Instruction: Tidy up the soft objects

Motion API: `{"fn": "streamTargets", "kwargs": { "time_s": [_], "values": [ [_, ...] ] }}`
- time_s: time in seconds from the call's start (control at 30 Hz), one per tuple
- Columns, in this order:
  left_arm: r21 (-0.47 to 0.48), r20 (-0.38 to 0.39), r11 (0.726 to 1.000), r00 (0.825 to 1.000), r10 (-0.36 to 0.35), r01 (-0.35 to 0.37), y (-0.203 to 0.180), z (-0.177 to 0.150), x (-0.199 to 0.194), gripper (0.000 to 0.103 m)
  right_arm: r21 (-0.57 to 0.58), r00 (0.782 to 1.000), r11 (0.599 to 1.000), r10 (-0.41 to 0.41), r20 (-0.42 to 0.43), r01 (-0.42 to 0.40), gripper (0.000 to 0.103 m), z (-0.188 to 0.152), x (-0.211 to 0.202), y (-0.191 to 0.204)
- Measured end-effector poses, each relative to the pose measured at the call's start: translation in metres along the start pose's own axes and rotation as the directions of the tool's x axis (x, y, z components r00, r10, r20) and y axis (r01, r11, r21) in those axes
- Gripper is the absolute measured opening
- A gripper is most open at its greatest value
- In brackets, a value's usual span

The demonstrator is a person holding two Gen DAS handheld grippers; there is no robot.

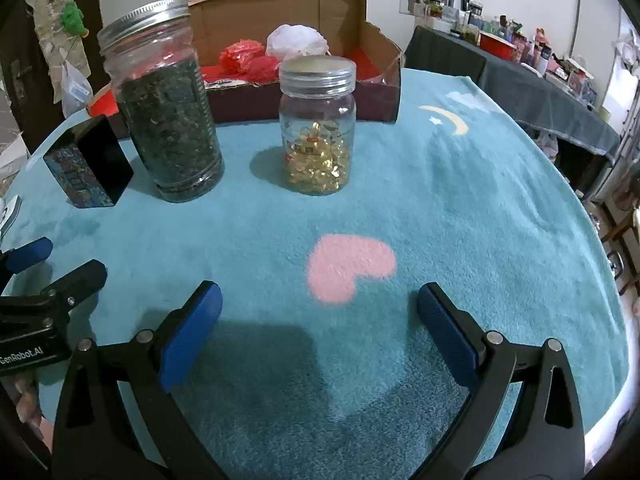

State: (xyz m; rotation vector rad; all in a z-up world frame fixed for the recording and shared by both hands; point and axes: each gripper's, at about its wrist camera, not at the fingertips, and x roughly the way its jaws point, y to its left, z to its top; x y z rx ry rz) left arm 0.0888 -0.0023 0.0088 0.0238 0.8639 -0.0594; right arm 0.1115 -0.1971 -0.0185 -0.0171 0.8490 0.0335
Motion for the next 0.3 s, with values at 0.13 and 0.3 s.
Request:
{"fn": "streamTargets", "kwargs": {
  "time_s": [0.13, 0.3],
  "values": [
    [-0.008, 0.003, 1.0, 1.0, 0.002, -0.002, 0.0005, -0.0002, 0.0006, 0.103, -0.002, 1.0, 1.0, -0.002, 0.0, 0.002, 0.1, 0.0007, 0.0007, -0.0001],
    [-0.009, 0.002, 1.0, 1.0, 0.002, -0.002, 0.0008, 0.0006, 0.0017, 0.103, -0.001, 1.0, 1.0, -0.002, 0.0, 0.002, 0.1, 0.0006, 0.0007, -0.0001]
  ]
}}
